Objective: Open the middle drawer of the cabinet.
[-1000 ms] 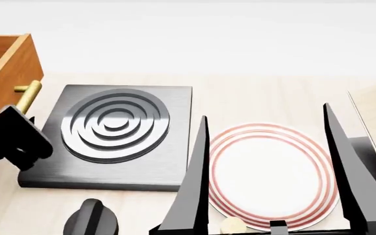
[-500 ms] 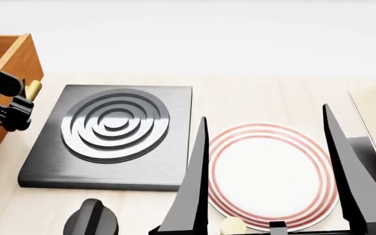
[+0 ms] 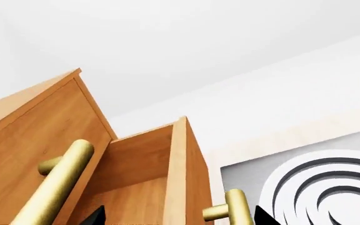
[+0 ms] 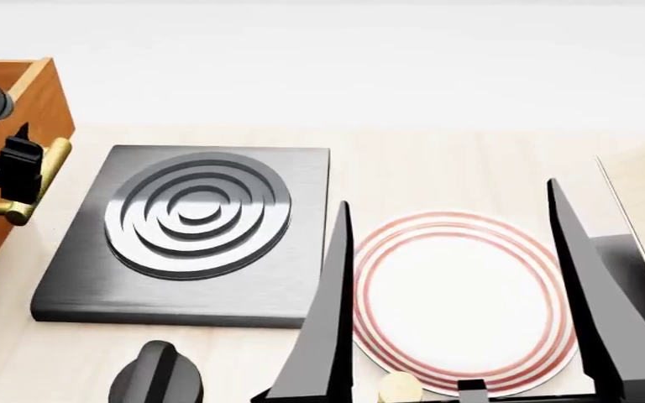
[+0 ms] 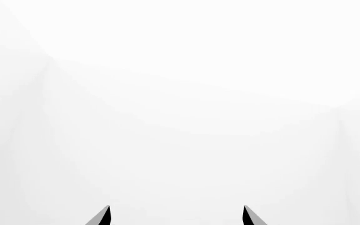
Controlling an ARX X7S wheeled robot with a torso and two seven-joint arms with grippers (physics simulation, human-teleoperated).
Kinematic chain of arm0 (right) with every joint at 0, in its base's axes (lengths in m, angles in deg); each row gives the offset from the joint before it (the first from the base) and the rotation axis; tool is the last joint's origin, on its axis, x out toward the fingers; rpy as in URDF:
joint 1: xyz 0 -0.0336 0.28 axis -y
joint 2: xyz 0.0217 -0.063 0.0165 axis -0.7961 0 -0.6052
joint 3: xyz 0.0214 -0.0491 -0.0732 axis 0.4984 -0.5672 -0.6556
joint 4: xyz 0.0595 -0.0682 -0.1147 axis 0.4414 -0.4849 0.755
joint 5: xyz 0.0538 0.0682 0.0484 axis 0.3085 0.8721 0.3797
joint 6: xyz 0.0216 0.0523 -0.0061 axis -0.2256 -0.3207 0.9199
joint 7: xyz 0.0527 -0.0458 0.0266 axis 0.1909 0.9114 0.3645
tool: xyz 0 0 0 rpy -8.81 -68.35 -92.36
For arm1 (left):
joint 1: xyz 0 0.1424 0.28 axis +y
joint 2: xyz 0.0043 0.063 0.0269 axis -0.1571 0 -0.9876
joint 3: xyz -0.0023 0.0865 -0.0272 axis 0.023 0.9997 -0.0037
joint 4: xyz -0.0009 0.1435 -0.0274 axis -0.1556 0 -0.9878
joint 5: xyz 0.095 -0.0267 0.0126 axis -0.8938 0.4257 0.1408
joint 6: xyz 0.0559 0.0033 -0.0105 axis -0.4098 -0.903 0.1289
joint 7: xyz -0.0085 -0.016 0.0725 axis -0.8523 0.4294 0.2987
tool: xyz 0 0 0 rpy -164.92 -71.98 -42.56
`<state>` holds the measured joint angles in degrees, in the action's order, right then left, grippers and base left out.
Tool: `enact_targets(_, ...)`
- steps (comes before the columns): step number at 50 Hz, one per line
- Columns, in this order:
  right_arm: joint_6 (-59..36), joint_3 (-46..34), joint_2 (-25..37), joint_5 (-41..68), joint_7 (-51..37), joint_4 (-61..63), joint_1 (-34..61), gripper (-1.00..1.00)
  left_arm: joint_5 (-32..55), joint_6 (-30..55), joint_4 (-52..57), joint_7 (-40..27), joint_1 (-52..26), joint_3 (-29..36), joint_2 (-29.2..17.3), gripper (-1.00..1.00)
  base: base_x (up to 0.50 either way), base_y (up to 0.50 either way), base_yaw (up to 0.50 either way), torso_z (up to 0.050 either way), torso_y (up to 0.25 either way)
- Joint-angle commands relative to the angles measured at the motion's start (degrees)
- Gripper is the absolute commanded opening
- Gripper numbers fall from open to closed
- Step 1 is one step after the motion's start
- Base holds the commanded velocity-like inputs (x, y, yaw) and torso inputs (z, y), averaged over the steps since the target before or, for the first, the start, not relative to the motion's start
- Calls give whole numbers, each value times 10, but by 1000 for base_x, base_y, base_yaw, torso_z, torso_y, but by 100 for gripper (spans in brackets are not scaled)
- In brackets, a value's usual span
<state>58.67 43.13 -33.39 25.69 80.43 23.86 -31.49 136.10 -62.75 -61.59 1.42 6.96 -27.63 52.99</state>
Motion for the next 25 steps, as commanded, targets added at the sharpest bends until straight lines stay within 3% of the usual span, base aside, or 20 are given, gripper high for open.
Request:
enact_targets(1, 0, 9, -11, -13, 15, 0, 2, 100, 22, 29, -20, 28, -17, -26, 22, 100, 0, 0, 0, 0, 0)
enact_targets(25, 0, 3, -11, -18, 16, 0, -1, 100, 62, 33, -125, 70, -15, -56, 78, 100, 0, 0, 0, 0, 0)
